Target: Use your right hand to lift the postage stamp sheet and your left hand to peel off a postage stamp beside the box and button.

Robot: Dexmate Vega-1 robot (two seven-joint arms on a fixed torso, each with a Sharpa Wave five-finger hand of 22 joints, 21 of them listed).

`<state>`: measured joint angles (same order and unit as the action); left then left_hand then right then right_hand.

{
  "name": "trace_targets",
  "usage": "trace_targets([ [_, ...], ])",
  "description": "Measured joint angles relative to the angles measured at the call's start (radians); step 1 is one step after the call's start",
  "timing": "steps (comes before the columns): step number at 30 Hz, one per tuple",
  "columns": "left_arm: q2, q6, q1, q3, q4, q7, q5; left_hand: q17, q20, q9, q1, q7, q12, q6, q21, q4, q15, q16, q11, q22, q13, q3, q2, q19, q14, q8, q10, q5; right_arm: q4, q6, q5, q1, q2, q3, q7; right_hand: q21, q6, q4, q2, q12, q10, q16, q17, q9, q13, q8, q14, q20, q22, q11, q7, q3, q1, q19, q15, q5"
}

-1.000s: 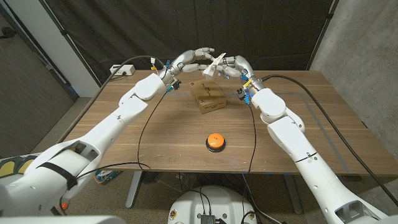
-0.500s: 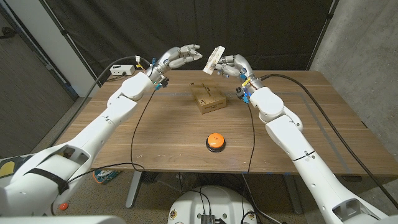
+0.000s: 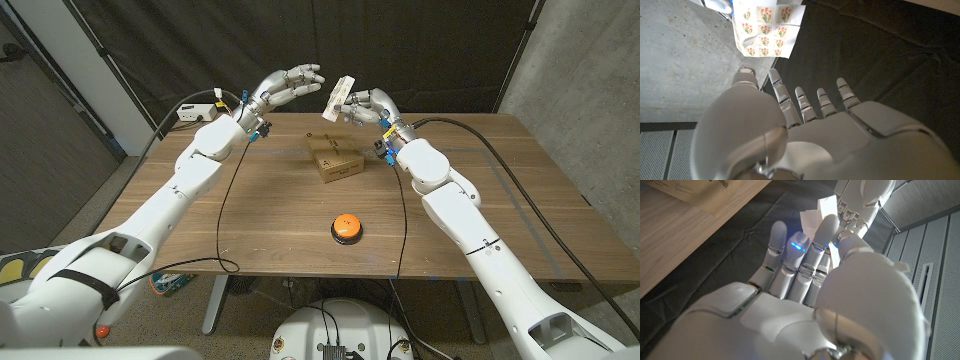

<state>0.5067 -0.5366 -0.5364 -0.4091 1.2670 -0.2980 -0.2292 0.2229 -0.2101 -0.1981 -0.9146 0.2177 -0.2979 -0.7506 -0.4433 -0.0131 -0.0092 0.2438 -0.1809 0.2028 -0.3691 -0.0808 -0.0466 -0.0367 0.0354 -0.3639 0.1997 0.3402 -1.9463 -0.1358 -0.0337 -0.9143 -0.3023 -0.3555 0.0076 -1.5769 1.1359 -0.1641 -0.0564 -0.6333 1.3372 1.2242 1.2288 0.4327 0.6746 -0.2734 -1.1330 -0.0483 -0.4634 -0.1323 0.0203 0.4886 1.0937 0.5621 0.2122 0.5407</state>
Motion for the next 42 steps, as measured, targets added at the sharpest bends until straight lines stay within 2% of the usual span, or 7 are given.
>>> trace_targets([
  [4,-0.01,-0.008,0.01,-0.004,-0.009,-0.025,-0.013,0.0,0.0,0.0,-0.016,-0.002,0.0,-0.031,0.0,0.0,0.004,0.0,0.0,0.0,-0.005,0.0,0.016,0.0,-0.004,-0.008,0.0,0.0,0.0,-0.003,-0.004,0.001,0.001,-0.001,0.003,0.0,-0.001,0.0,0.0,0.0,0.0,0.0,0.0,-0.001,-0.003,0.002,0.0,0.0,0.0,0.0,-0.001,0.0,0.0,0.0,0.0,0.0],
  [9,-0.024,-0.009,0.029,-0.009,-0.028,-0.084,-0.054,0.0,0.0,0.0,-0.038,-0.004,0.007,-0.068,0.004,-0.013,0.014,-0.001,0.006,0.0,-0.007,0.019,0.003,0.0,-0.013,-0.016,0.006,0.0,0.0,-0.005,-0.007,0.001,0.003,-0.001,0.005,0.0,-0.001,0.006,0.0,0.0,0.0,0.004,0.0,-0.007,-0.003,0.008,0.0,0.0,0.0,0.0,-0.001,0.006,0.0,0.0,0.0,0.004],
  [12,-0.03,-0.009,0.043,-0.01,-0.046,-0.131,-0.085,0.0,-0.002,0.0,-0.035,-0.001,0.021,-0.03,0.007,-0.016,0.02,-0.008,0.016,0.0,-0.009,0.038,-0.018,-0.012,-0.02,0.005,-0.017,0.0,0.0,-0.007,-0.009,0.0,0.003,0.0,0.006,0.0,0.001,0.006,0.0,0.0,0.0,0.004,0.0,-0.009,-0.003,0.009,0.0,0.0,0.0,0.0,0.001,0.006,0.0,0.0,0.0,0.004],
  [15,-0.038,-0.006,0.062,-0.011,-0.073,-0.196,-0.119,0.002,-0.002,-0.002,-0.036,0.0,0.025,-0.017,0.015,-0.017,0.025,-0.008,0.016,0.0,-0.009,0.04,-0.021,-0.012,-0.025,0.012,-0.027,0.0,-0.001,-0.008,-0.01,-0.002,0.005,0.003,0.006,0.0,0.003,0.006,0.0,0.0,0.0,0.004,0.0,-0.009,-0.003,0.009,0.0,0.0,0.0,0.0,0.003,0.006,0.0,0.0,0.0,0.004],
  [22,-0.038,0.001,0.09,-0.015,-0.098,-0.277,-0.132,0.003,0.002,-0.005,-0.131,0.005,0.025,-0.03,0.016,-0.046,0.025,-0.008,0.007,0.0,-0.014,-0.002,0.06,-0.008,-0.025,0.012,-0.018,-0.023,-0.006,-0.008,-0.01,-0.01,0.005,0.01,0.005,0.0,0.005,0.001,0.0,0.0,-0.002,0.007,0.0,-0.001,0.0,0.008,0.002,0.0,0.0,0.002,0.005,0.01,0.0,0.0,-0.002,0.004],
  [28,-0.025,0.001,0.101,-0.019,-0.096,-0.282,-0.1,0.003,-0.002,-0.009,-0.17,0.005,0.024,-0.041,0.016,-0.062,0.021,-0.008,0.0,0.0,-0.019,-0.022,0.087,-0.005,-0.021,0.012,-0.011,-0.051,-0.008,0.007,-0.004,-0.014,0.006,0.015,0.005,0.0,0.013,0.001,-0.008,-0.008,-0.002,0.007,0.0,0.0,0.005,0.006,0.002,0.0,0.0,0.002,0.003,0.01,-0.008,0.0,-0.002,0.004],
  [42,-0.013,-0.016,0.117,-0.043,-0.086,-0.232,-0.019,0.003,0.0,-0.012,-0.177,0.002,0.032,-0.015,0.016,-0.071,0.012,-0.008,0.009,0.0,-0.023,-0.012,0.066,0.007,-0.012,0.028,-0.02,-0.078,-0.003,0.046,0.014,-0.017,-0.001,0.018,0.008,0.0,0.015,0.001,-0.003,-0.008,-0.004,0.011,0.0,0.0,0.005,0.006,-0.002,0.0,0.005,0.0,0.004,0.01,-0.012,0.0,-0.001,0.004],
])
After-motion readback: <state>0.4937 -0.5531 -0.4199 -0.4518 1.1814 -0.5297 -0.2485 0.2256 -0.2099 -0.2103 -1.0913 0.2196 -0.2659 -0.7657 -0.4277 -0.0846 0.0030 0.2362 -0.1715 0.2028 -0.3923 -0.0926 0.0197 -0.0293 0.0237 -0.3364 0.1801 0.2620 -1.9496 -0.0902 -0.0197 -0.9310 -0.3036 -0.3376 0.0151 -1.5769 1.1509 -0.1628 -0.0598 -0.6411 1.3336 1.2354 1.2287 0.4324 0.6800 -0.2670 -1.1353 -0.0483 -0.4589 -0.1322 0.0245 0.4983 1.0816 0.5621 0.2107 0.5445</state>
